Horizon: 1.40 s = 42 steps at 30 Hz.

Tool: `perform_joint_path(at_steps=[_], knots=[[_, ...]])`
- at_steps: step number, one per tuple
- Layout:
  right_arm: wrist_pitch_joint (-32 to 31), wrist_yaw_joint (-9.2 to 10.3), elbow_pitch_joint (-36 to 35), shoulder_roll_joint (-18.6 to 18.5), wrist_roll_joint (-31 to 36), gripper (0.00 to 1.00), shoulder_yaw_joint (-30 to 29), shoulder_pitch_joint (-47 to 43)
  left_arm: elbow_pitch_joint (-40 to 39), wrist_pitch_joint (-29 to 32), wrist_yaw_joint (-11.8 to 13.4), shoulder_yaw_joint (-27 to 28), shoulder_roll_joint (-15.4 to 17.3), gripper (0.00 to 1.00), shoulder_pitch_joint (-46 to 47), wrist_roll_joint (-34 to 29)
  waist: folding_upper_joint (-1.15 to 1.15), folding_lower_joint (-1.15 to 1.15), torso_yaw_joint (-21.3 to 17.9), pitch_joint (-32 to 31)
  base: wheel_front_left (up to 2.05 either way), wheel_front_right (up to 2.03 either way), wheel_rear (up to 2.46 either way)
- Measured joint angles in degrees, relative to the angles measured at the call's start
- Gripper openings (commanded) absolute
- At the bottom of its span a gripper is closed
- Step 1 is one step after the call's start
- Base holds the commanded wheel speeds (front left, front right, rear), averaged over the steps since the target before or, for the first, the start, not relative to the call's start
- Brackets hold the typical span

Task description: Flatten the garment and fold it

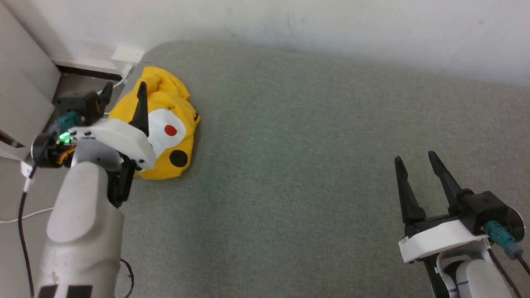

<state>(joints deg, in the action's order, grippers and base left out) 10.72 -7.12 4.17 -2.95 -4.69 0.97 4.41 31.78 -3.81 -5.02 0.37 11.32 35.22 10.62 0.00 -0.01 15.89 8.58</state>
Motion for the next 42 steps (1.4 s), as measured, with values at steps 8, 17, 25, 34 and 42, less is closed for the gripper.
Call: perform_joint_path(at_steps=[8,17,25,34,42], knots=[[0.8,0.0,0.5,0.0,-0.2,1.0,1.0,2.1,10.5,8.0,-1.0,-6.5,4.3,1.0,6.2,7.7,0.0,0.0,-2.4,3.8,0.0,0.0,0.0],[1.9,-0.01,1.3,0.0,-0.4,1.0,3.1,5.2,19.7,25.0,-1.5,-13.6,10.7,1.0,9.3,18.5,0.0,0.0,-4.8,8.0,0.0,0.0,0.0],[2.8,-0.01,2.0,0.0,-1.1,1.0,3.6,6.3,28.1,41.0,-1.5,-16.4,13.4,0.76,15.9,22.5,0.0,0.01,-6.2,10.7,0.0,0.0,0.0],[4.0,-0.02,2.6,0.1,-2.3,1.0,4.4,7.1,32.2,45.2,-1.3,-19.1,13.9,0.0,19.8,24.3,0.0,0.0,-6.0,10.5,0.0,0.0,0.0],[4.0,-0.04,3.2,0.1,-3.8,1.0,2.9,6.1,27.4,29.0,-1.0,-21.0,15.3,0.0,19.8,20.9,0.0,0.01,-5.7,6.4,0.0,0.0,0.0]])
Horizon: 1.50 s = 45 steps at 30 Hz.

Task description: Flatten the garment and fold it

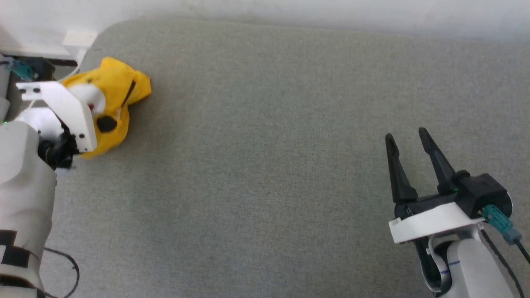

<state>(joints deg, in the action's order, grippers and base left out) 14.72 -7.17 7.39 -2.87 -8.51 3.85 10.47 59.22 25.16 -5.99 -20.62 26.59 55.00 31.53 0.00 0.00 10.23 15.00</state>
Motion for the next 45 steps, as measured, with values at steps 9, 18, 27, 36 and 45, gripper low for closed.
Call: perform_joint_path(at_steps=[9,18,27,36,45], knots=[[0.0,-0.01,-1.0,0.0,-1.1,1.0,-2.0,-3.8,-5.9,-26.4,1.6,-0.3,-0.4,0.0,1.8,-4.0,0.0,0.01,0.6,-6.4,0.0,0.0,0.0],[0.0,-0.01,-2.9,0.0,-1.2,1.0,-4.2,-4.9,-12.7,-39.3,3.4,0.0,-6.5,0.0,2.9,-4.8,0.0,0.01,-1.3,-9.9,0.0,0.0,0.0],[0.0,-0.01,-3.5,0.0,-1.8,1.0,-6.0,-5.3,-22.9,-39.9,3.5,-1.5,-17.2,0.0,-6.7,-4.4,0.01,0.0,-7.3,-9.7,0.0,0.0,0.0],[0.0,-0.01,-3.0,-0.1,-2.7,1.0,-5.6,-6.3,-24.4,-39.8,1.6,-8.8,-23.0,0.0,-23.0,-2.2,0.01,0.0,-14.1,-8.9,0.0,0.0,0.0],[0.0,-0.01,-2.8,-0.1,-2.7,1.0,-5.2,-7.0,-22.0,-39.8,2.7,-15.7,-23.6,1.0,-32.1,-1.5,0.01,0.0,-17.2,-9.3,0.0,0.0,0.0]])
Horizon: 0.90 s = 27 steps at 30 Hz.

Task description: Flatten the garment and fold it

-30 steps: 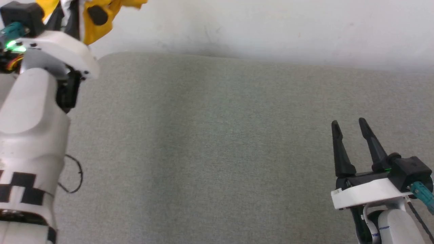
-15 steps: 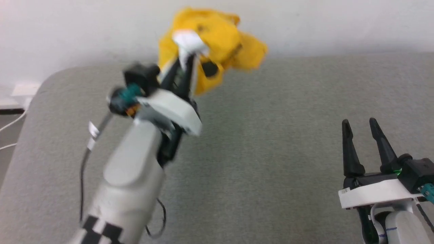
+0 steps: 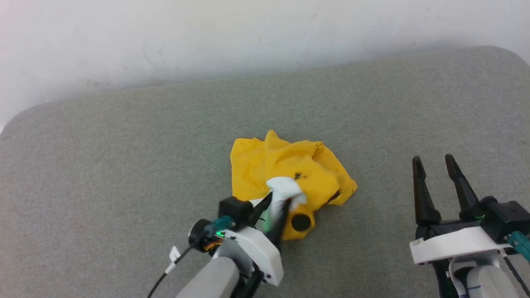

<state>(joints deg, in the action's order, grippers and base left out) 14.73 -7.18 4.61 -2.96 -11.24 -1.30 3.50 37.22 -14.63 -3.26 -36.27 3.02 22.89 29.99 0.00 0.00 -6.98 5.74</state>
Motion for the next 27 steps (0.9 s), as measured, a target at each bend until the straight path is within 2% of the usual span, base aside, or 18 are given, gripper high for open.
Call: perform_joint_path(at_steps=[2,4,8,11,18,27], knots=[[0.0,0.0,0.1,0.0,0.0,1.0,0.2,-0.3,-3.1,0.0,0.4,-0.8,0.0,1.0,-0.7,-2.2,0.0,-0.01,0.1,-0.4,0.0,0.0,0.0],[0.0,0.0,0.2,0.0,0.0,1.0,0.3,-0.5,-9.6,-0.1,0.9,0.1,-0.1,1.0,-1.6,-4.4,0.0,0.0,0.3,-0.7,0.0,0.0,0.0],[0.0,0.0,0.3,0.0,-0.3,1.0,0.4,-1.1,-21.2,-0.1,2.1,4.2,-0.1,1.0,-4.8,-9.1,0.0,0.0,1.1,-1.4,0.0,0.0,0.0],[0.0,0.0,0.5,0.0,-0.3,1.0,0.6,-1.7,-25.5,-0.1,3.0,7.9,-0.1,1.0,-8.0,-10.1,0.0,0.0,1.8,-1.9,0.0,0.0,0.0],[0.0,0.0,1.1,0.0,0.5,1.0,0.7,-2.8,-28.8,-0.1,5.8,17.5,1.0,1.0,-11.3,-11.6,0.0,0.0,3.8,-2.9,0.0,0.0,0.0],[-3.0,0.0,1.1,0.0,2.3,1.0,1.8,-3.1,-26.1,-0.1,8.1,26.8,6.0,1.0,-17.2,-11.4,0.0,0.0,5.4,-4.4,0.0,0.0,0.0]])
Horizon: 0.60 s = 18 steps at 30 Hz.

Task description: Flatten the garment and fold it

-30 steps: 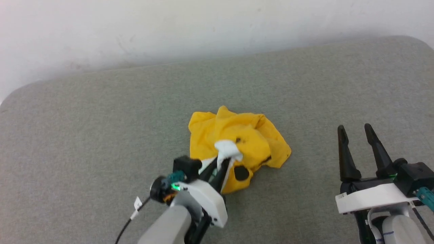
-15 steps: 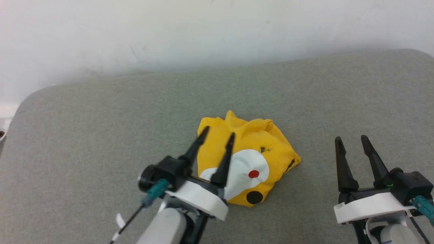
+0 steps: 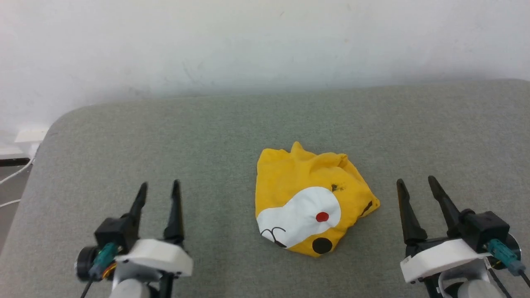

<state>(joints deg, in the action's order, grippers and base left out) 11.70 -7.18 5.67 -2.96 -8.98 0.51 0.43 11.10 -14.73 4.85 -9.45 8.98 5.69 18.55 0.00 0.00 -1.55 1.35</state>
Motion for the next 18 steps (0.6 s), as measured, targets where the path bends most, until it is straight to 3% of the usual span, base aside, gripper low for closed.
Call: perform_joint_path(at_steps=[6,12,18], knots=[[-9.2,0.0,0.4,0.0,-0.5,1.0,1.2,-0.1,0.3,0.0,0.7,2.3,1.7,1.0,-2.4,1.6,0.0,0.0,1.3,-0.3,0.0,0.0,0.0],[-23.2,0.0,2.9,0.0,-1.0,1.0,2.6,2.2,-0.7,0.1,0.8,2.2,1.6,1.0,-3.1,2.1,0.0,0.0,2.9,-0.1,0.0,0.0,0.0],[-31.8,0.0,5.8,-1.3,-1.7,1.0,4.4,7.9,-1.3,0.1,0.7,1.4,1.0,1.0,-2.9,2.2,0.0,-0.01,4.6,0.8,0.0,0.0,0.0]])
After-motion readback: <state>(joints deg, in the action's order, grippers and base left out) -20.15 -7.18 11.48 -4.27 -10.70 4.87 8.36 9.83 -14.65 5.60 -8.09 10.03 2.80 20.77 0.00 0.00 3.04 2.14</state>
